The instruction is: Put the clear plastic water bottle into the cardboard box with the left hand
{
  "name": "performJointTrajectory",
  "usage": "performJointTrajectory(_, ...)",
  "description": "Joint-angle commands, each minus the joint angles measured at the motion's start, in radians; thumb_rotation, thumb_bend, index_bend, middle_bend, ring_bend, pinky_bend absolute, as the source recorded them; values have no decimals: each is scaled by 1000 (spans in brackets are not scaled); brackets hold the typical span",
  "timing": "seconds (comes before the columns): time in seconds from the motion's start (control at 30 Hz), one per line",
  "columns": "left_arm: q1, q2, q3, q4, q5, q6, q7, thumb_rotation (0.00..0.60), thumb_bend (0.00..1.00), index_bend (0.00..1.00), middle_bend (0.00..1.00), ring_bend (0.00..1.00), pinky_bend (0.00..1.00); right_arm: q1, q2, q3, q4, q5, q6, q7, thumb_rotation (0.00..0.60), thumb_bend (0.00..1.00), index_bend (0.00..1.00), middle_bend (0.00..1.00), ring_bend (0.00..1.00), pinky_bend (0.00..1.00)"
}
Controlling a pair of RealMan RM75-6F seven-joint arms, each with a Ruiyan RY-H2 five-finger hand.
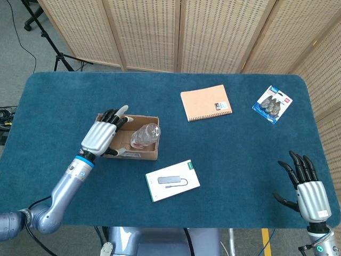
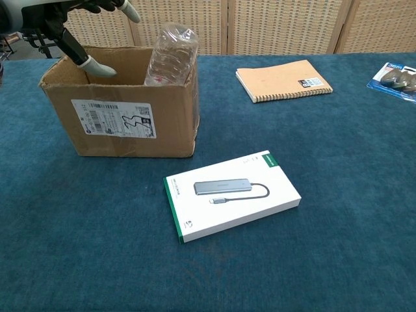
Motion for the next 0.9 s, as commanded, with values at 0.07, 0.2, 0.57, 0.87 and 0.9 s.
performJointTrajectory(0.07,7,12,-10,-11,11,13,-24,600,189,205,0,0,0,1,-1,0,1,1,-1,-1,600,105,177,0,0,0)
performJointTrajectory(0.2,26,17,-27,-17,59,42,-96,600,203,205,0,0,0,0,-3,0,2,1,-1,-1,600,105,177,0,0,0)
performJointTrajectory(0.57,223,203,82,-193,362,214,-231,600,216,205,0,0,0,1,-7,-4,1,-6,-1,-9,600,105,177,0,0,0)
performJointTrajectory(0.87,404,260,261,-205,567,354,-10,600,232,205,0,0,0,2,-8,-7,-4,-9,-5,-21,600,105,176,0,0,0)
performJointTrajectory(0.9,417,254,272,-200,575,361,17,600,238,205,0,0,0,2,-8,-6,-4,-9,-5,-21,600,105,177,0,0,0)
